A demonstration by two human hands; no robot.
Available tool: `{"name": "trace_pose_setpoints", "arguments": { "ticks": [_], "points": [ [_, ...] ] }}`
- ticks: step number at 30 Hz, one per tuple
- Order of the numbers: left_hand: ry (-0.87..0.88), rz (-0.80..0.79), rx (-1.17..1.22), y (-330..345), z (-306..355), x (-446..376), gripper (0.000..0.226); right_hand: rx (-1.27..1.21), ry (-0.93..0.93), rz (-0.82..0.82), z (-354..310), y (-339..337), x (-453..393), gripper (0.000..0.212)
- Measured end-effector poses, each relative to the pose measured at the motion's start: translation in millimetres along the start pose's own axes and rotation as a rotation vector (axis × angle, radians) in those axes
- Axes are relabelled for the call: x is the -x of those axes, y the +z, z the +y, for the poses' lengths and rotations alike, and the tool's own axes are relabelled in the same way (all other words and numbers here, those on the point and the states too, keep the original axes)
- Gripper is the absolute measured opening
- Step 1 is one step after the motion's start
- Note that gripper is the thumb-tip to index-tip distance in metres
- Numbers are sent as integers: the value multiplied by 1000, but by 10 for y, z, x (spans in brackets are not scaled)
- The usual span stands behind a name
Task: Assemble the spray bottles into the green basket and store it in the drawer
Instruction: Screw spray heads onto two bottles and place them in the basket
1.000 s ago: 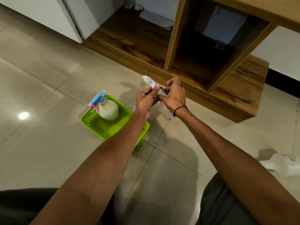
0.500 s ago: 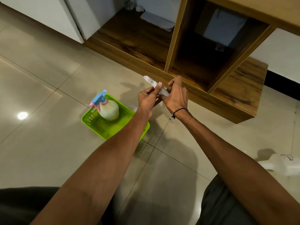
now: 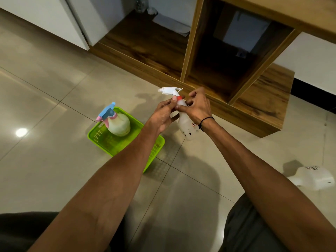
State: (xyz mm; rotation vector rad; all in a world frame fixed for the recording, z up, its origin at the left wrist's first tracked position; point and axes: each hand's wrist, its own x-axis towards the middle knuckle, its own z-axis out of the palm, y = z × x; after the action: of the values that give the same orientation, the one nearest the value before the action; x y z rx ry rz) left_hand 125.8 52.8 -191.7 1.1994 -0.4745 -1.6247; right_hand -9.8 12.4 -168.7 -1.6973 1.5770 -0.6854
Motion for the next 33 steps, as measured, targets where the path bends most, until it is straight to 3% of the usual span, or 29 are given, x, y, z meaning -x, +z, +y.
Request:
{"name": "trace_pose_setpoints", "arguments": {
  "ticks": [6, 14, 18, 23, 30, 33],
  "points": [
    [122, 145, 6, -44, -35, -60, 24, -18, 11, -11, 4, -32, -45, 67],
    [108, 165, 11, -90, -1, -98, 6, -1, -27, 19, -6, -1, -47, 65],
    [82, 243, -98, -106, 68, -108, 32, 39, -76, 28, -24, 32, -29, 66],
    [101, 218, -168, -135, 74, -124, 22, 40, -125, 11, 3, 58, -13, 63],
    [51, 105, -133, -42, 124, -77, 14, -40, -30, -24, 28, 4, -96, 65],
    [-3, 51, -96, -3, 154, -65, 41, -58, -29, -29, 0, -6, -107, 66]
  ]
}}
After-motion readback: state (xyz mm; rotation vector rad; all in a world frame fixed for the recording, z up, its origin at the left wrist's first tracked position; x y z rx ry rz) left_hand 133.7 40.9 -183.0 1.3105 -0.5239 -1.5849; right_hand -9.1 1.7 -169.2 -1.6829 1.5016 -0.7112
